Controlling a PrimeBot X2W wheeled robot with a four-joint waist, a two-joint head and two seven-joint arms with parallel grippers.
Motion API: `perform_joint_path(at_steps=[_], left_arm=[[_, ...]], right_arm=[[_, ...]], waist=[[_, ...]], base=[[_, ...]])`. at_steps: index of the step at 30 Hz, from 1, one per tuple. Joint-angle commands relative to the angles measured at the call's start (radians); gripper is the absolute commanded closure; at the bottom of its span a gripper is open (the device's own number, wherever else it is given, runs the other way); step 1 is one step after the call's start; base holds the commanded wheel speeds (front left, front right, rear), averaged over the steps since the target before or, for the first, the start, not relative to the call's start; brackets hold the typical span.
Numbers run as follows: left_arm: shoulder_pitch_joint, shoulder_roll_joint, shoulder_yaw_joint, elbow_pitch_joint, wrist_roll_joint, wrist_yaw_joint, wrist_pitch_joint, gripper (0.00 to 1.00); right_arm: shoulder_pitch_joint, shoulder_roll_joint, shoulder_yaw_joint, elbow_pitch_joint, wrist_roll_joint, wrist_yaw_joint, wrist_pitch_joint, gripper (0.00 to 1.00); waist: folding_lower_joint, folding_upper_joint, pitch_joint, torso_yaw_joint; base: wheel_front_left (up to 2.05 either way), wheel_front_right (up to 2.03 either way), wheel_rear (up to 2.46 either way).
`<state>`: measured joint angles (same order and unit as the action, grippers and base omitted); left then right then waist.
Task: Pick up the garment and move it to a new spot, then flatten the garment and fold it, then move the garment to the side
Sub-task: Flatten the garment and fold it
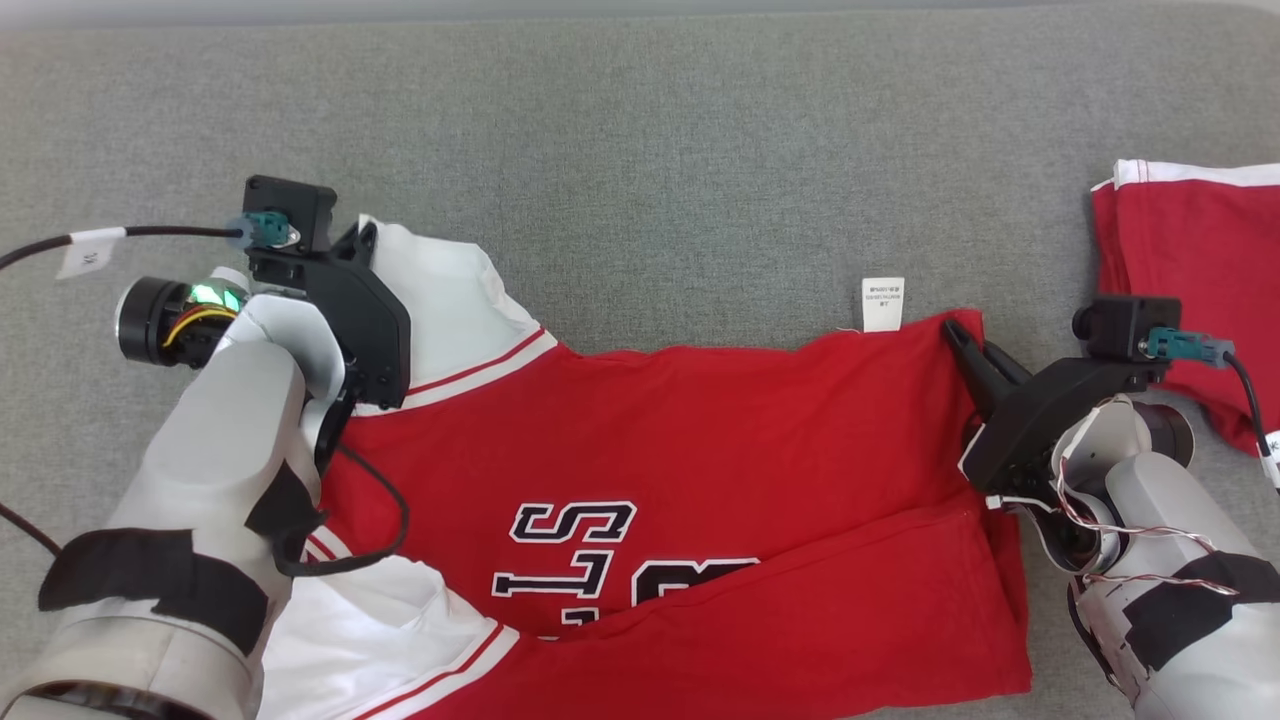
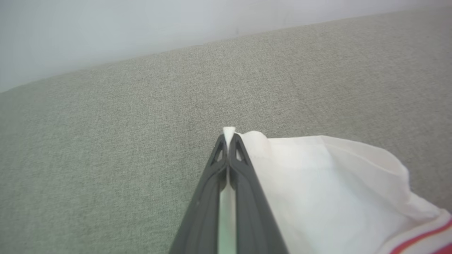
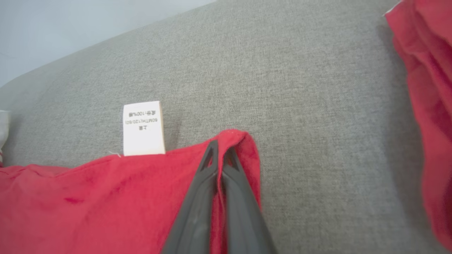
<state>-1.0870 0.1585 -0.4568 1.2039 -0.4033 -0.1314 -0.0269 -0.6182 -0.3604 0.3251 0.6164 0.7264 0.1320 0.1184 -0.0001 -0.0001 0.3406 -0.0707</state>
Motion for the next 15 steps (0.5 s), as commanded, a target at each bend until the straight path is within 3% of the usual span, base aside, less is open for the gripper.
perform_joint_path(at_steps=[1,15], left_arm=[[-0.007,0.005,-0.007,-0.01,-0.005,0.002,-0.01,1.0],[0.019,0.028,-0.076,-0.106,-0.099,0.002,-0.163,1.0]], right_arm=[[-0.01,0.008,-0.008,0.007,-0.006,-0.003,-0.012,1.0],[-0.001,0.01,-0.026,0.098,-0.03,-0.003,-0.139,1.0]], waist=[[0.0001,0.0001,0.004,0.0],[0.0001,0.0001,-0.041,0.02]], base=[[0.0,0.0,0.0],[0.0,0.0,0.0]])
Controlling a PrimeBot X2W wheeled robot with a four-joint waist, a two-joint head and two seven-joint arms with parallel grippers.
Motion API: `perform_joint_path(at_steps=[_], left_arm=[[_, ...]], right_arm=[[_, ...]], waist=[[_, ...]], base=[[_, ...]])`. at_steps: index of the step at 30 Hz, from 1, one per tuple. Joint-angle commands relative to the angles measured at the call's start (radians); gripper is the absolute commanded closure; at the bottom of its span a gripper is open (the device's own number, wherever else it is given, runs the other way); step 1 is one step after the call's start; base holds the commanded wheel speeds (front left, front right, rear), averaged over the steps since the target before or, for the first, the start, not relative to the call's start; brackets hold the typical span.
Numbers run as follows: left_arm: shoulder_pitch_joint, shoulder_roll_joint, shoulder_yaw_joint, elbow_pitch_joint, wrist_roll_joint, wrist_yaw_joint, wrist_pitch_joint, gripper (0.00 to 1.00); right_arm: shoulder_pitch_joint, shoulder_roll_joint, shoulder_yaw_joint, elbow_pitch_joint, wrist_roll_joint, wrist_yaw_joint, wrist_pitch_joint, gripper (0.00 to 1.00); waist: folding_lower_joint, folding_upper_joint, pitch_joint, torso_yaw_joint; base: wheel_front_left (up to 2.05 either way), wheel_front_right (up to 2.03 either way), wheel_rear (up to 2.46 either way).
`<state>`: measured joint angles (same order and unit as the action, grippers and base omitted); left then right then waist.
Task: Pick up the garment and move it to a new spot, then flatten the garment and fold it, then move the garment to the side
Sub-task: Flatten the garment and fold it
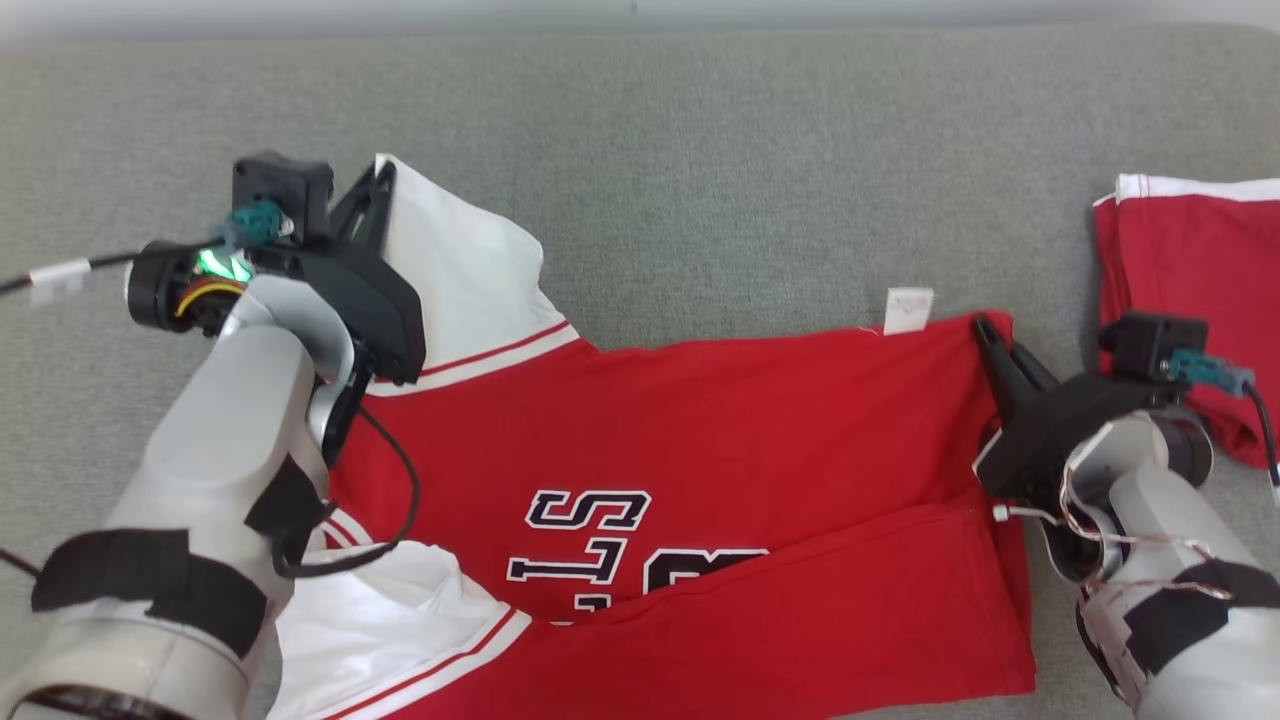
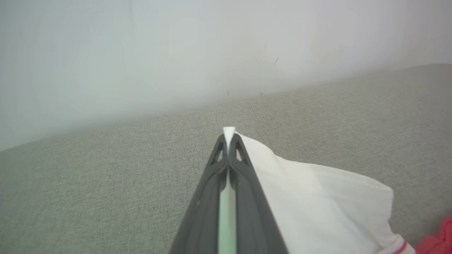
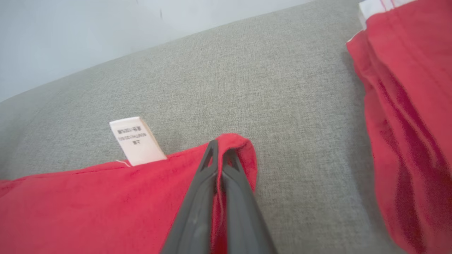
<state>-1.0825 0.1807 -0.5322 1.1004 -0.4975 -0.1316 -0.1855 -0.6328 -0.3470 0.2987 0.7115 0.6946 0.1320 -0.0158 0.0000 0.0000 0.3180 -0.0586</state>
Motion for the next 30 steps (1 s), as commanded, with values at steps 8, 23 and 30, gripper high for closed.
perform_joint_path(at_steps=[8,23,30], left_arm=[[0.124,0.014,-0.065,-0.093,-0.07,0.002,-0.063,1.0],[0.584,0.069,0.106,-0.599,0.027,0.015,-0.08,1.0],[0.797,0.029,0.202,-0.729,0.089,0.012,-0.08,1.0]], right_arm=[[0.078,-0.015,0.014,0.038,0.018,-0.003,-0.053,1.0],[0.218,-0.039,0.039,0.074,0.012,-0.003,-0.172,1.0],[0.242,-0.053,0.04,0.09,0.004,-0.003,-0.209,1.0]], waist=[[0.0,0.0,-0.109,0.042],[0.0,0.0,-0.268,0.107],[0.0,0.0,-0.279,0.131]], base=[[0.0,0.0,0.0],[0.0,0.0,0.0],[0.0,0.0,0.0]])
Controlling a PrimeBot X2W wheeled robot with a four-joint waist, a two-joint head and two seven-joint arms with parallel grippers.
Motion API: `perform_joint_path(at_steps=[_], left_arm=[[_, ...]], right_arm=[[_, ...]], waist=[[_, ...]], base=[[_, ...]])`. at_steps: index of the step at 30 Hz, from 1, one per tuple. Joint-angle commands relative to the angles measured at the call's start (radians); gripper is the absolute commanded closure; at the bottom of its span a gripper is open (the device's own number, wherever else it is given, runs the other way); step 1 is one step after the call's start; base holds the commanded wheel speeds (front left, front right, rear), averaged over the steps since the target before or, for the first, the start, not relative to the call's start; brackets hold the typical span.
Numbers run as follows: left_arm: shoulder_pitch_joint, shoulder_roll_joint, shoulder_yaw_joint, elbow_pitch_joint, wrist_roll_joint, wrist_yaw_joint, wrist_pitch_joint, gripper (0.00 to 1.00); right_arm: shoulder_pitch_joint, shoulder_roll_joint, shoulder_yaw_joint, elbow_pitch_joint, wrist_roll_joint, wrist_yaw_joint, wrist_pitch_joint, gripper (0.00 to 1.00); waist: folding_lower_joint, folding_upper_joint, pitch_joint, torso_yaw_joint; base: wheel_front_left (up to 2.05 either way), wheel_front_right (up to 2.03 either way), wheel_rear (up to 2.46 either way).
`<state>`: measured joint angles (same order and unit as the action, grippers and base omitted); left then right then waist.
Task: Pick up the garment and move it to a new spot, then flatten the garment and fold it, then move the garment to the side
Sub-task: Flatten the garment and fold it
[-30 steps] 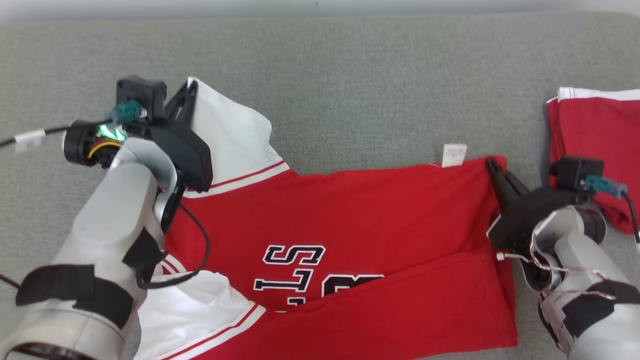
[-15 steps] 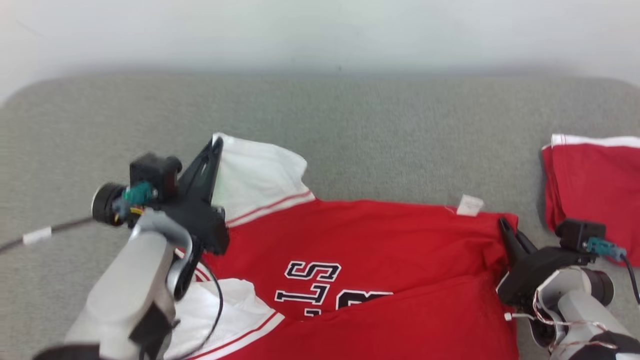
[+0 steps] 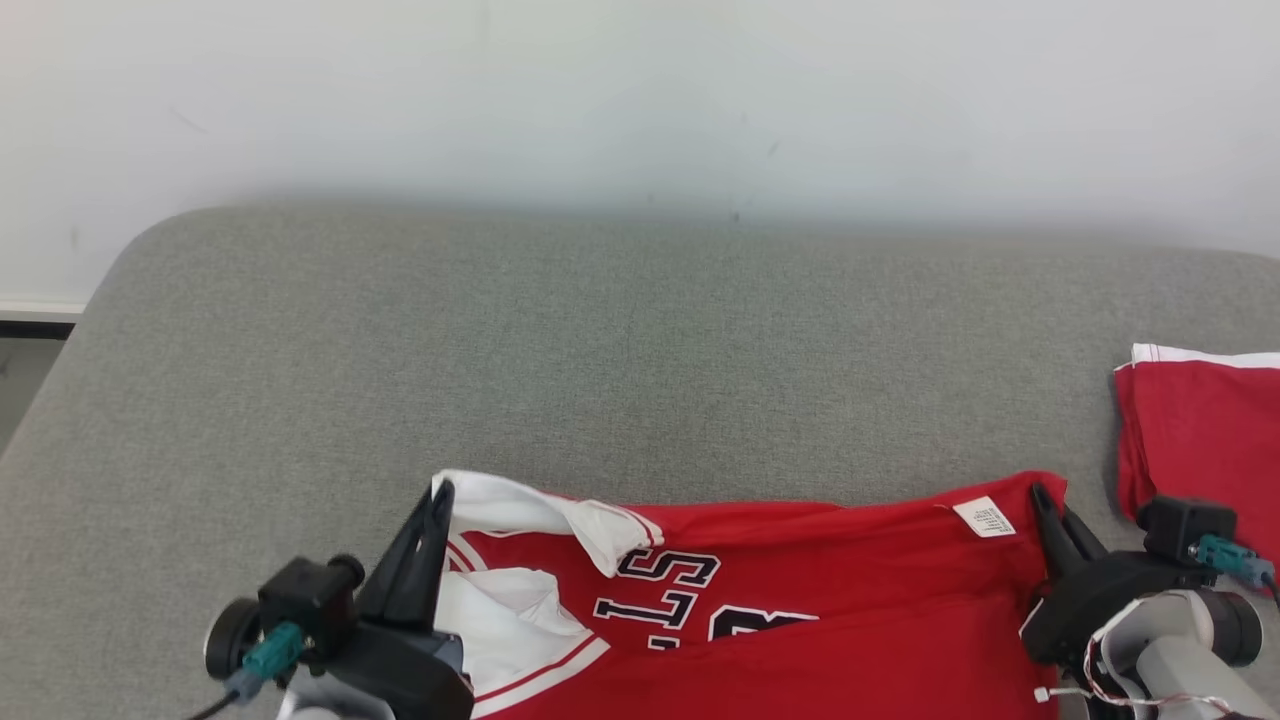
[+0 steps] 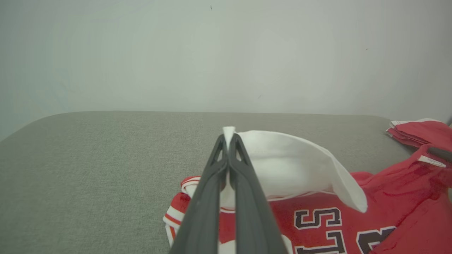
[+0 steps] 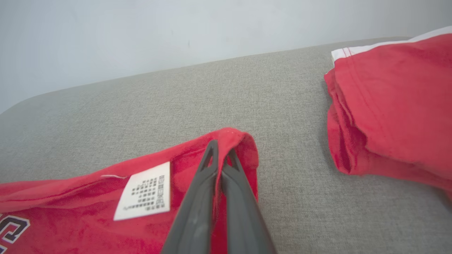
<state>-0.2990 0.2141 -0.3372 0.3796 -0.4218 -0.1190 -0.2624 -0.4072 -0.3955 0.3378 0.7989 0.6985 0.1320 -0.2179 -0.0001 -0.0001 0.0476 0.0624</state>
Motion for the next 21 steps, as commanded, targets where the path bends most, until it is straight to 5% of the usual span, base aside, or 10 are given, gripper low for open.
perform_joint_path(at_steps=[1,21], left_arm=[[0.04,-0.009,0.012,-0.012,0.024,-0.002,-0.003,1.0],[0.33,-0.124,0.086,-0.06,0.088,-0.012,-0.003,1.0]], right_arm=[[0.024,-0.004,0.004,0.0,0.003,-0.003,-0.011,1.0],[0.173,-0.01,0.043,-0.073,0.037,-0.003,-0.047,1.0]], waist=[[0.0001,0.0001,-0.013,0.013],[0.0001,0.0001,-0.058,0.018]], base=[[0.0,0.0,0.0],[0.0,0.0,0.0]])
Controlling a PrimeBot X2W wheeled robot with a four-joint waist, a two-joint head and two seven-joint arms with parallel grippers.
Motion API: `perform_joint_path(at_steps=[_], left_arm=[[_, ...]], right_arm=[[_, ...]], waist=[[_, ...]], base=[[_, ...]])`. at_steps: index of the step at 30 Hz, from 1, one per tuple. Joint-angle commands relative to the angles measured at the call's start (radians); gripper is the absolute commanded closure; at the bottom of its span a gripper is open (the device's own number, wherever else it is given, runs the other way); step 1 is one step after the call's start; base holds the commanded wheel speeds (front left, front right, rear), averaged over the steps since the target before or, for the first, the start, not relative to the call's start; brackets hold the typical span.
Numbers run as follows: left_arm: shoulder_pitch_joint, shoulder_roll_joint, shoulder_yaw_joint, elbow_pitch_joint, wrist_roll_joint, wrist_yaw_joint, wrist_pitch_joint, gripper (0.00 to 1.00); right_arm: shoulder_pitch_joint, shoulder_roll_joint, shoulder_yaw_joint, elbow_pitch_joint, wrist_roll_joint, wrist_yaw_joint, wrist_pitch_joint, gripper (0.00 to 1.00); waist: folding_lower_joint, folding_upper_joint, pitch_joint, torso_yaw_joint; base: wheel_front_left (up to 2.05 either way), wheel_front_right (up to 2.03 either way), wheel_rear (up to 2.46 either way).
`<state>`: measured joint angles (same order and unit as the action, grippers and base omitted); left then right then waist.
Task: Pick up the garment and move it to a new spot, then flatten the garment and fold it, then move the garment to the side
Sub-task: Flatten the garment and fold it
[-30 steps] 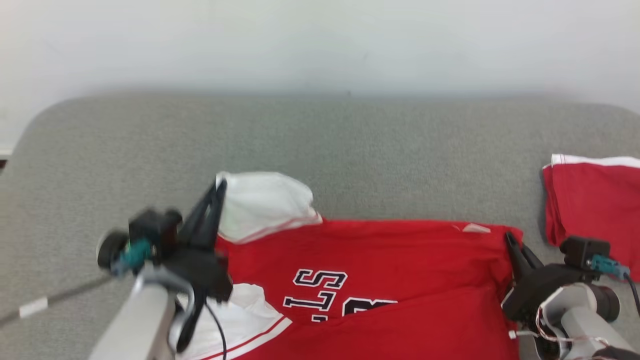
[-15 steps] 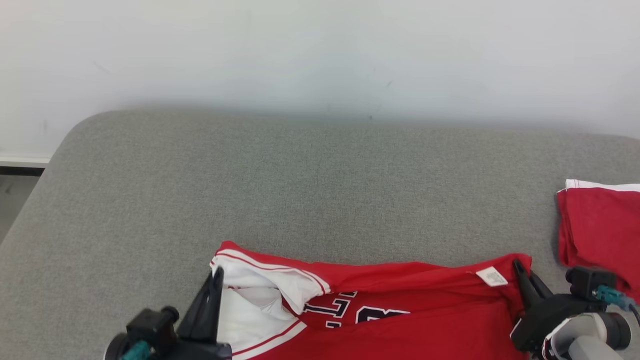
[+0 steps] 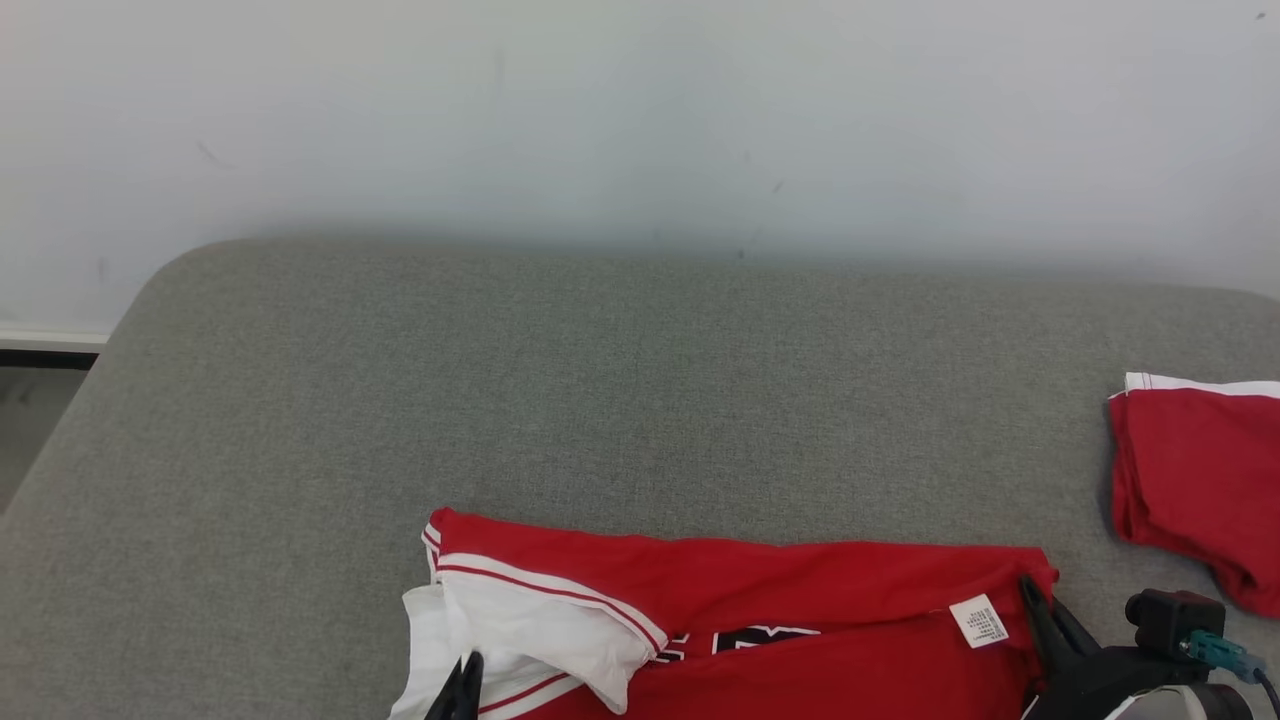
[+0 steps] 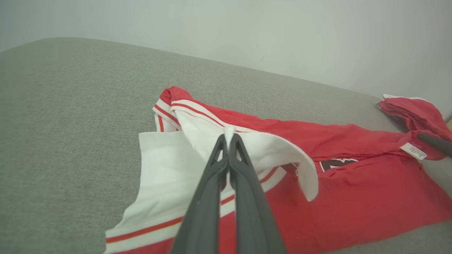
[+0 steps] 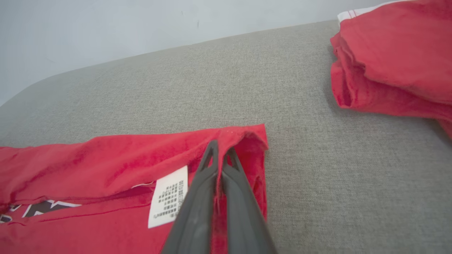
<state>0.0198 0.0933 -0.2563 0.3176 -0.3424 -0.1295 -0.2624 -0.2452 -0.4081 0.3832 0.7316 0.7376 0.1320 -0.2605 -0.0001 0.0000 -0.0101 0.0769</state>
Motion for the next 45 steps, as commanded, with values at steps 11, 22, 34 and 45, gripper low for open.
perform_joint_path(at_steps=[11,22,34,45], left_arm=[[0.051,-0.012,0.05,0.042,0.023,0.0,-0.003,1.0],[0.063,-0.022,0.065,0.094,0.026,0.0,-0.003,1.0],[0.054,-0.035,0.091,0.133,0.06,0.0,-0.003,0.53],[0.073,-0.039,0.173,0.043,0.206,0.069,-0.003,0.0]], right_arm=[[0.082,0.004,-0.072,-0.089,-0.056,-0.003,-0.005,1.0],[0.123,0.019,-0.125,-0.101,-0.104,-0.003,-0.005,1.0],[0.162,0.046,-0.173,-0.089,-0.138,-0.003,-0.005,0.58],[0.175,0.078,-0.406,-0.125,-0.335,-0.003,-0.005,0.0]], waist=[[0.0001,0.0,-0.001,0.008],[0.0001,0.0,0.0,0.012],[0.0001,0.0,-0.002,0.011],[0.0001,0.0,-0.001,0.006]], base=[[0.0,0.0,0.0],[0.0,0.0,0.0],[0.0,0.0,0.0],[0.0,0.0,0.0]])
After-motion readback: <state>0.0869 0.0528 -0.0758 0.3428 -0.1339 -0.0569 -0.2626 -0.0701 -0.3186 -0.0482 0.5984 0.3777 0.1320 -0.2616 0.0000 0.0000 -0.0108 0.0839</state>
